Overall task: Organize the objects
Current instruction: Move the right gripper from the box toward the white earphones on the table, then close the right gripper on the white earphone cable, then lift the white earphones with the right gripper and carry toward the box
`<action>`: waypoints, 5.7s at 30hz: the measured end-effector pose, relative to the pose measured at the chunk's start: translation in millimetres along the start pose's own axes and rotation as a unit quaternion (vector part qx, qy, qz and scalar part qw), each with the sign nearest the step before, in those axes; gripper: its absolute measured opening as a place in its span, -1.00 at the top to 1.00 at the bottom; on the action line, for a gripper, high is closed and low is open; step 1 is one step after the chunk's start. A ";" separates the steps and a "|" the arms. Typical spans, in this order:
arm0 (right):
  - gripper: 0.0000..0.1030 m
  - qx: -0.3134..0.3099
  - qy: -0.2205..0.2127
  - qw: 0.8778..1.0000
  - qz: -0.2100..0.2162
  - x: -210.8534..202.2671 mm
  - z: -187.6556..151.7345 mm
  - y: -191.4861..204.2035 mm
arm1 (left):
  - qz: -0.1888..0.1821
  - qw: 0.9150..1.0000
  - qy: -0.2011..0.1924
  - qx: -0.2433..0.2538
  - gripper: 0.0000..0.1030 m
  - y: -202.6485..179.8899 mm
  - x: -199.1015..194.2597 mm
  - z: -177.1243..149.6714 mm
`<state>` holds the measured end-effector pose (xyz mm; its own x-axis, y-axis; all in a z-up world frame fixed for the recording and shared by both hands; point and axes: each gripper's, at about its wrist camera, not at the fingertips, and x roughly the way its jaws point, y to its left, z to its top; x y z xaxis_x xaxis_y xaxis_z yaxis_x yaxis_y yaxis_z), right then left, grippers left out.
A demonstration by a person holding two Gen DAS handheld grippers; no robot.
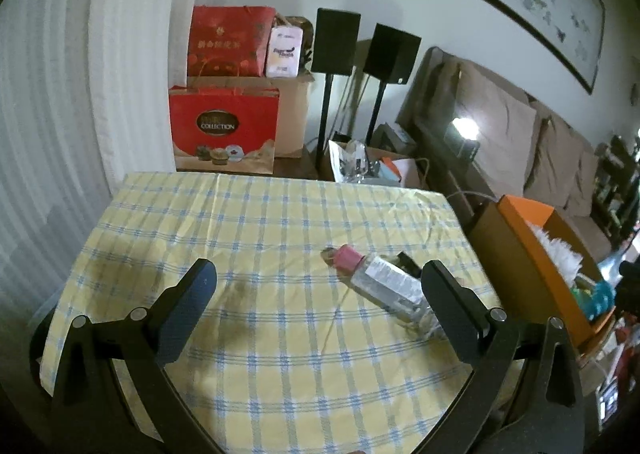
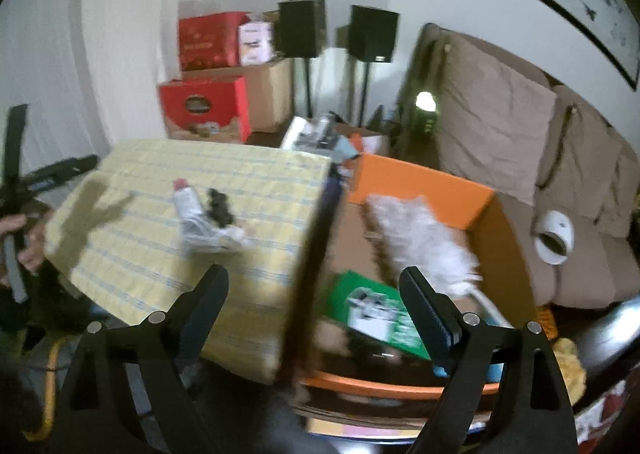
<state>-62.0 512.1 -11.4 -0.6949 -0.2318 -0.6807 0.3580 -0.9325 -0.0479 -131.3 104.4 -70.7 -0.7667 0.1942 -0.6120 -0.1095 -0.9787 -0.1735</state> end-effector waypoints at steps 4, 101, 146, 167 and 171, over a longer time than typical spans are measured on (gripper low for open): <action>-0.73 -0.028 0.011 0.998 0.055 26.7 0.0 46.8 | 0.004 1.000 0.013 0.007 -0.99 3.4 13.6 -7.7; 0.74 0.063 0.009 0.998 -0.006 156.2 -32.2 145.8 | -0.156 0.984 0.086 0.001 0.96 12.5 43.2 -60.2; 0.74 0.111 -0.071 0.986 0.103 59.6 -9.4 144.2 | -0.120 0.992 -0.003 0.050 0.96 -25.0 -55.4 -28.3; 0.74 0.081 -0.101 0.985 0.113 22.7 -8.1 124.6 | -0.126 0.989 -0.029 0.075 0.97 -65.5 -86.0 -24.6; 0.74 0.064 -0.105 0.987 0.107 14.3 -16.3 120.6 | -0.127 0.988 -0.031 0.086 0.97 -76.5 -86.5 -27.9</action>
<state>-18.7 400.9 -38.9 -0.7304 -0.4664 -0.4990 0.4381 -0.8804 0.1817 -39.0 164.4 -26.0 -0.7375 0.4366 -0.5152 -0.4052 -0.8964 -0.1796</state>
